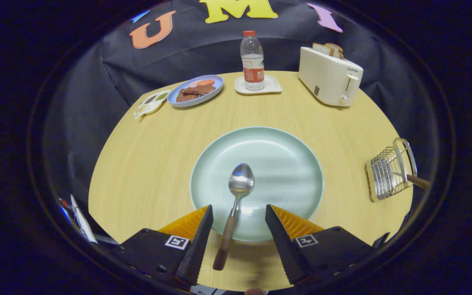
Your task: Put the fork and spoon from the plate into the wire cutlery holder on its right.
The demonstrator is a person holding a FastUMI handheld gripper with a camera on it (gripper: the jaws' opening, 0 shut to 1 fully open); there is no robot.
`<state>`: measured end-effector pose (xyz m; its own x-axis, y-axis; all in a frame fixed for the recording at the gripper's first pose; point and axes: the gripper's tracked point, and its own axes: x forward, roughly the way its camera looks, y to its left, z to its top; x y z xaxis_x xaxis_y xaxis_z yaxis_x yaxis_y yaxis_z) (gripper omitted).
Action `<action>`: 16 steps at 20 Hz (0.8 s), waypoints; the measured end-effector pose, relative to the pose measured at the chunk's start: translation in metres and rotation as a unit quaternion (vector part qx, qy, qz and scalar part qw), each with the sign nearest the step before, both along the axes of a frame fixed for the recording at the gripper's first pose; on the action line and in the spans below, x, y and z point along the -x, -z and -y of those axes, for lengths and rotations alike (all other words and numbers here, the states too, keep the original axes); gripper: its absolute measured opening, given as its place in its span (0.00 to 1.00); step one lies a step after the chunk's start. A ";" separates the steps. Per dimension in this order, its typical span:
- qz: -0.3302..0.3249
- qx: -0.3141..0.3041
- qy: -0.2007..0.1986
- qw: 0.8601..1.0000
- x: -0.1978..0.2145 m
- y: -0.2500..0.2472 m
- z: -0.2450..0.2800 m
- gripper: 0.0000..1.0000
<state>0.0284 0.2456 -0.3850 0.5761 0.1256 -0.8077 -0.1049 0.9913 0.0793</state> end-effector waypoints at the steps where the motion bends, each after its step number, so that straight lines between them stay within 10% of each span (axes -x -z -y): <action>1: -0.002 0.000 -0.001 1.000 0.001 0.004 -0.001 0.78; 10: -0.027 0.003 0.027 0.999 0.004 0.027 0.007 0.54; 13: -0.035 0.014 0.032 0.999 0.004 0.028 0.010 0.17; 16: -0.043 0.024 0.032 0.998 0.005 0.029 0.014 0.05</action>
<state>0.0237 0.2316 -0.4135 0.5101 0.0507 -0.8586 -0.0360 0.9986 0.0376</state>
